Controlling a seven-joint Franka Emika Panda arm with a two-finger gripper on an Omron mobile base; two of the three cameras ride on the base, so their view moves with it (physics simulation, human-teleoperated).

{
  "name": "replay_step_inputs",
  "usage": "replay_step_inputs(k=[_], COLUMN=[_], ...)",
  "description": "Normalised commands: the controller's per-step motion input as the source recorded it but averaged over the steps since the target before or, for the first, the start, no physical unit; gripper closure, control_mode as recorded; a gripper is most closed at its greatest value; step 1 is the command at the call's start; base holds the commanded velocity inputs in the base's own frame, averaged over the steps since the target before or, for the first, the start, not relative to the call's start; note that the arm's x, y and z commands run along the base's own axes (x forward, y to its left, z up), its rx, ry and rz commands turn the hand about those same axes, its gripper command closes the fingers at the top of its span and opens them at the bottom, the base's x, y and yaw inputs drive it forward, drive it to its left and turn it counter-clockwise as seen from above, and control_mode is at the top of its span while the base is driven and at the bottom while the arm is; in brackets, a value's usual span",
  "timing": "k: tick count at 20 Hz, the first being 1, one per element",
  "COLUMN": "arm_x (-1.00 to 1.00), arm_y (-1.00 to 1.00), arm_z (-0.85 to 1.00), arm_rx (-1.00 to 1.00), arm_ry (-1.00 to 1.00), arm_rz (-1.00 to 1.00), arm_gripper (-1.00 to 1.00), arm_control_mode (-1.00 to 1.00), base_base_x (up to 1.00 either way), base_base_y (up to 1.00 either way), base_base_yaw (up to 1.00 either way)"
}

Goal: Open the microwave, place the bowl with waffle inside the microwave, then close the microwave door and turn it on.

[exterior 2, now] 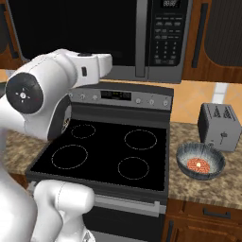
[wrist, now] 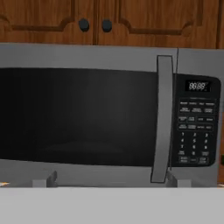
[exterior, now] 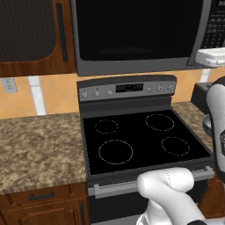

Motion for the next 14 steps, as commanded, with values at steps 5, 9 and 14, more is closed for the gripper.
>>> replay_step_inputs(k=[5,9,14], arm_x=[0.20,0.43,0.55], arm_y=[-0.65,-0.78,-0.53], arm_z=[0.00,0.00,0.00], arm_rx=[0.03,0.12,0.13], arm_ry=[-0.21,-0.01,0.15], arm_rz=[0.00,0.09,0.05], arm_gripper=[-1.00,-1.00,-1.00], arm_control_mode=[-1.00,-1.00,-1.00], base_base_x=[0.00,0.00,0.00], base_base_y=[0.00,0.00,0.00], base_base_yaw=[0.00,0.00,0.00])
